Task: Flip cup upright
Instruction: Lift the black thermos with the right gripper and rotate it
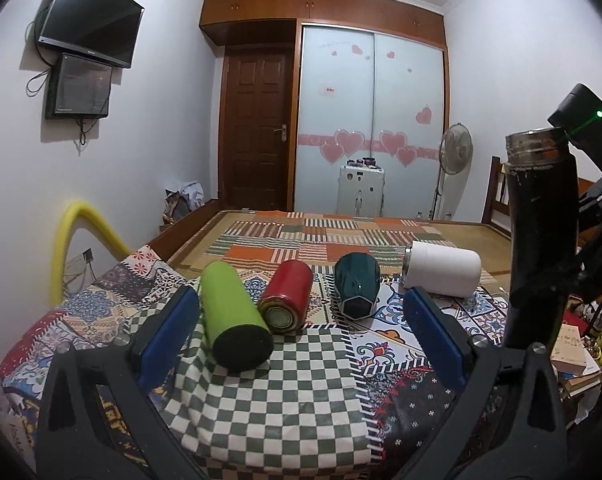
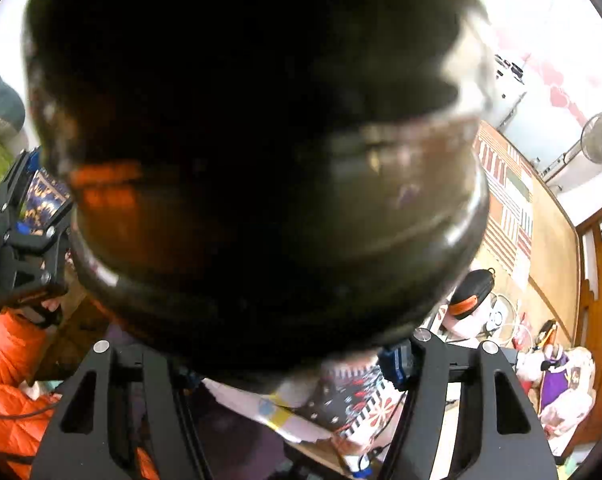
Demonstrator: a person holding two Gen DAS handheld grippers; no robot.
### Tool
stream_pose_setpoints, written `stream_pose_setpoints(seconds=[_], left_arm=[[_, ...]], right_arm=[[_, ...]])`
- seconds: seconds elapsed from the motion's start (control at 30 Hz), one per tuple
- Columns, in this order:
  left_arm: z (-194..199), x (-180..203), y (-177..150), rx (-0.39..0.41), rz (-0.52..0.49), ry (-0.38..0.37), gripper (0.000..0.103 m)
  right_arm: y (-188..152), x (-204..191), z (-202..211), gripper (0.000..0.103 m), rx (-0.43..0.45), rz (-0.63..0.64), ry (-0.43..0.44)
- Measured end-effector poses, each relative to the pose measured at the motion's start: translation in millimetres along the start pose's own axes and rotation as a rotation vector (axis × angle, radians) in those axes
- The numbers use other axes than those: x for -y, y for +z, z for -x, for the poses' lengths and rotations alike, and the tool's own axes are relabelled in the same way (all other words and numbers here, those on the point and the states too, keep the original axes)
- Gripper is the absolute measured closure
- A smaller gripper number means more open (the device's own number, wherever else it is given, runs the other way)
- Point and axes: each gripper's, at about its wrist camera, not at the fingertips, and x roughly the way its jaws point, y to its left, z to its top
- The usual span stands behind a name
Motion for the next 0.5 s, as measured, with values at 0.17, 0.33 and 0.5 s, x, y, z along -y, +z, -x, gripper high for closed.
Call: stream_pose_setpoints(seconds=[0.17,0.33,0.5], left_arm=[[8,-11,-5,-0.007,0.022,0.006,0.000],[10,-21,-11,-0.024,0.024,0.014,0.000],[4,-22,-16,-0.037,0.020,0.020,0.000]], right_arm=[[0,-15,-14,0.041,-0.014,0.004,0.031],[4,-22,-50,0.041,-0.064,-0.007,0.093],[16,-22,-85,0.041,-0.089,-0.027,0.136]])
